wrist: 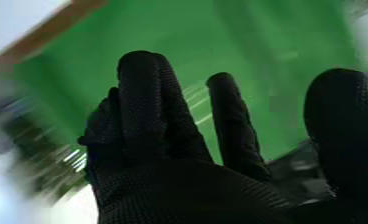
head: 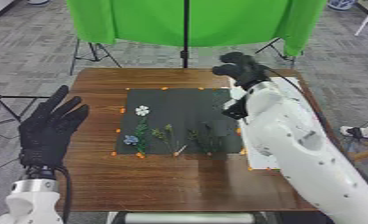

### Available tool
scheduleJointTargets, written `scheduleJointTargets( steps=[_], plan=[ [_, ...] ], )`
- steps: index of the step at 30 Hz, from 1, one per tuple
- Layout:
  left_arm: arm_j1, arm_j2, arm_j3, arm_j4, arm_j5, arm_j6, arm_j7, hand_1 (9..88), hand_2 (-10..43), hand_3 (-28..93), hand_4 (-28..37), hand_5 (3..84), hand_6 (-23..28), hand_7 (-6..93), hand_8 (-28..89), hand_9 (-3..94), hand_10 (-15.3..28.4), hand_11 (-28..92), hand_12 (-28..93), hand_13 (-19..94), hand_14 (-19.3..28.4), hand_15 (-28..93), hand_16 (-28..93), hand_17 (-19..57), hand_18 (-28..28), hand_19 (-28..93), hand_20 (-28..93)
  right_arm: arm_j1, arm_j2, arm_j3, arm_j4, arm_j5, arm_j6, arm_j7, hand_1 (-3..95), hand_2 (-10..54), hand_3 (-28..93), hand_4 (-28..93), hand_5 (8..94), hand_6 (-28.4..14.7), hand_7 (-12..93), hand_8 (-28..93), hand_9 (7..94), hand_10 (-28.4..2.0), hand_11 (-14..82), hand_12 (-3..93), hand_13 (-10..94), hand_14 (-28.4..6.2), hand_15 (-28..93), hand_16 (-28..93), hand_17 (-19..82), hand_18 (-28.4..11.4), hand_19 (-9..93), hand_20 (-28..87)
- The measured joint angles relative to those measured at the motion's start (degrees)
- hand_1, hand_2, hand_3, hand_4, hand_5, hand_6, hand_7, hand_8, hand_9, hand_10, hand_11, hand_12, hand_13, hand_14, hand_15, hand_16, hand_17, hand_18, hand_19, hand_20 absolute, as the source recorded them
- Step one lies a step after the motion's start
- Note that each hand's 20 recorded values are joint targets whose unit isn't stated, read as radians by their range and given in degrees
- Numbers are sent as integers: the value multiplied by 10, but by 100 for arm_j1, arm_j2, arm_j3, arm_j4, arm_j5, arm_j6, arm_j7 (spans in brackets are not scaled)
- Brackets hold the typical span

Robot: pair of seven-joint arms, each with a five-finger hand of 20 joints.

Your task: Arrange flowers

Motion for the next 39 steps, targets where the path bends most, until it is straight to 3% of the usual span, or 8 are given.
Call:
scheduleJointTargets(
  steps=[7, 16, 21, 24, 25, 28, 34, 39],
  plan=[
    [118, 18, 42, -40, -42, 95, 127, 233, 66, 802, -249, 384, 100, 122, -92, 353, 208, 261, 110, 275, 284, 542, -99, -84, 263, 575, 142, -577, 1440, -16, 603, -852, 163, 1189, 222, 23, 800, -259, 408, -17, 120, -108, 449, -250, 247, 138, 385, -234, 769, 56, 158, -268, 840, 567],
    [136, -3, 58, -40, -51, 116, 148, 236, 65, 803, -246, 383, 100, 126, -92, 351, 208, 265, 110, 274, 284, 543, -99, -84, 262, 575, 144, -332, 1812, -280, 1567, -570, -354, 1318, 264, -37, 804, -271, 407, -5, 131, -114, 445, -248, 212, 139, 368, -236, 754, 41, 147, -271, 835, 555],
    [130, -73, 56, -41, -42, 114, 83, 238, 65, 803, -244, 384, 101, 127, -92, 352, 208, 266, 110, 275, 284, 544, -99, -84, 262, 575, 146, -161, 1749, -339, 1699, -387, -834, 1414, 325, -79, 801, -281, 492, 8, 143, -124, 576, -222, 231, 136, 488, -200, 719, 52, 187, -282, 848, 541],
    [128, -102, 56, -41, -42, 114, 47, 238, 63, 804, -243, 384, 102, 128, -93, 352, 209, 266, 110, 275, 284, 544, -99, -84, 262, 575, 146, -160, 1681, -321, 1797, -351, -876, 1466, 419, -94, 783, -281, 628, 19, 144, -125, 743, -157, 242, 148, 653, -127, 662, 103, 269, -279, 896, 511],
    [129, -110, 56, -41, -42, 115, 41, 238, 63, 804, -242, 384, 102, 129, -93, 352, 209, 267, 110, 275, 284, 544, -99, -84, 262, 576, 146, -150, 1668, -355, 1841, -362, -876, 1478, 463, -95, 732, -282, 710, 14, 151, -55, 817, -124, 237, 194, 716, -101, 645, 133, 301, -273, 920, 493],
    [138, -123, 56, -40, -42, 116, 36, 239, 63, 804, -242, 384, 102, 130, -93, 352, 208, 268, 111, 275, 284, 544, -100, -84, 262, 575, 146, -61, 1672, -638, 1975, -556, -690, 1482, 544, -95, 688, -283, 842, 11, 167, 27, 921, -77, 210, 278, 801, -67, 624, 169, 359, -259, 932, 512],
    [139, -133, 100, -31, -48, 116, 37, 239, 63, 803, -242, 384, 102, 130, -94, 353, 209, 269, 109, 274, 284, 544, -99, -84, 261, 574, 147, -40, 1710, -1076, 2021, -1116, 471, 1422, 592, -95, 675, -283, 884, -4, 161, 37, 937, -66, 225, 286, 844, -51, 608, 190, 398, -248, 932, 532],
    [160, -131, 141, -27, -60, 116, 67, 239, 63, 803, -241, 383, 102, 131, -94, 353, 212, 268, 109, 274, 284, 544, -100, -84, 261, 574, 148, -150, 1736, -1076, 1861, -1248, 696, 1344, 591, -95, 686, -283, 893, -6, 157, 37, 937, -69, 235, 281, 849, -52, 605, 196, 402, -248, 932, 536]
  ],
)
